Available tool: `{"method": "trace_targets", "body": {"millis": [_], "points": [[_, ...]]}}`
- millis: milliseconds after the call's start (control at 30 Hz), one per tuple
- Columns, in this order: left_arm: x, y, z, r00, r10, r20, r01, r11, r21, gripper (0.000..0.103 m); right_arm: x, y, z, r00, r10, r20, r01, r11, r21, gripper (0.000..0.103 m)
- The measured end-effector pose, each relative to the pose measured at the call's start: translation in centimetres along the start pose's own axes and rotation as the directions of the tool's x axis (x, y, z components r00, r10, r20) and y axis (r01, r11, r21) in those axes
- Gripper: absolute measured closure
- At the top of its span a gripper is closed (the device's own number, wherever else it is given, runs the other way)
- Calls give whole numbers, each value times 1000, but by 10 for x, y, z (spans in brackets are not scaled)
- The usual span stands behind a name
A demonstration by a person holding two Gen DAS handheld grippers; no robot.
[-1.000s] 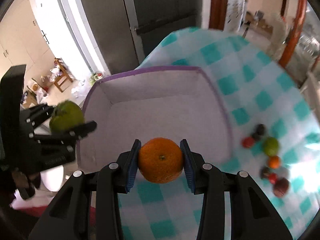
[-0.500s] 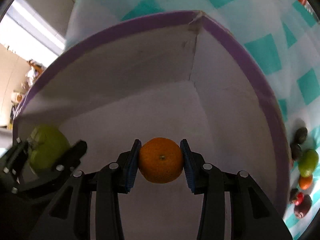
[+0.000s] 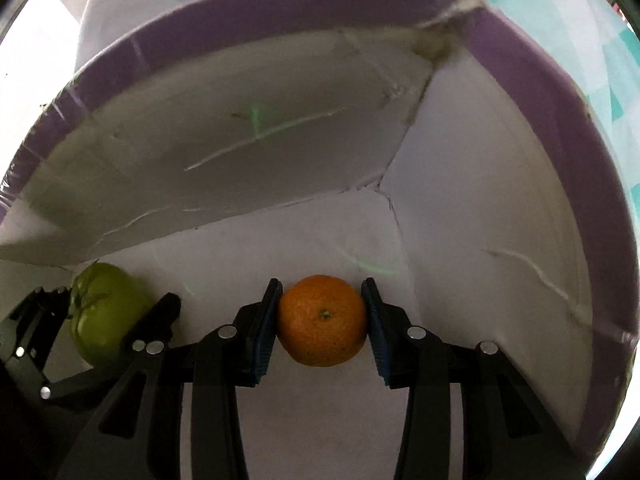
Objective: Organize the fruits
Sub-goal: 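Carry both fruits into the purple-rimmed box and open both tools, then withdraw both tools from the box back toward the fruits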
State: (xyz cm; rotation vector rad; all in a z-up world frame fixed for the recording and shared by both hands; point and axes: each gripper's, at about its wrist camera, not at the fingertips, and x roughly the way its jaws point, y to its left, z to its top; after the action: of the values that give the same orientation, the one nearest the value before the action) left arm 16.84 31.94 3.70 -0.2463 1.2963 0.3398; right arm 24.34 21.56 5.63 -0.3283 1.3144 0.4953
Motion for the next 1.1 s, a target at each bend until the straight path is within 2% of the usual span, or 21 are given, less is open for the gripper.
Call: {"method": "trace_targets", "body": {"millis": [67, 133, 300, 433, 567, 733, 833, 933, 1000, 1033, 1067, 1100], "points": [[-1, -2, 1, 1000, -7, -2, 7, 1000, 0, 38, -1, 2, -3, 1000, 2, 11, -2, 1000, -1, 58], [-3, -4, 1, 1000, -11, -8, 11, 1000, -6, 29, 0, 3, -2, 1000, 14, 17, -14, 1000, 0, 55], [-7, -11, 11, 1000, -15, -2, 15, 1000, -1, 23, -6, 13, -8, 999, 33, 40, -33, 999, -9, 42], [-15, -14, 12, 1000, -5, 7, 6, 1000, -11, 20, -16, 15, -13, 998, 42, 55, -42, 999, -7, 37], [-28, -14, 11, 999, -30, 11, 30, 999, -33, 12, -39, 9, -25, 993, 86, 76, -88, 996, 20, 32], [-53, -23, 11, 999, -49, 8, 49, 998, -43, 9, -94, -2, -63, 977, 126, 171, -135, 990, 42, 28], [-76, -20, 2, 999, -36, 35, 37, 998, -45, 9, -146, -20, -97, 944, 172, 281, -191, 981, 42, 27], [-133, -22, -21, 986, 7, 165, -4, 1000, -16, 7, -192, -38, -149, 898, 193, 396, -234, 970, 59, 23], [-176, -37, -44, 961, -7, 276, 0, 1000, 26, 2, -227, -47, -200, 863, 161, 479, -233, 968, 95, 17], [-192, -44, -56, 952, -29, 305, 15, 999, 48, 2, -241, -67, -207, 856, 148, 495, -231, 967, 111, 16], [-220, -69, -75, 937, -66, 344, 36, 995, 93, 2, -253, -79, -242, 848, 115, 518, -224, 962, 154, 16], [-238, -85, -89, 925, -98, 368, 51, 990, 135, 2, -249, -76, -241, 849, 94, 521, -218, 959, 182, 16]]}}
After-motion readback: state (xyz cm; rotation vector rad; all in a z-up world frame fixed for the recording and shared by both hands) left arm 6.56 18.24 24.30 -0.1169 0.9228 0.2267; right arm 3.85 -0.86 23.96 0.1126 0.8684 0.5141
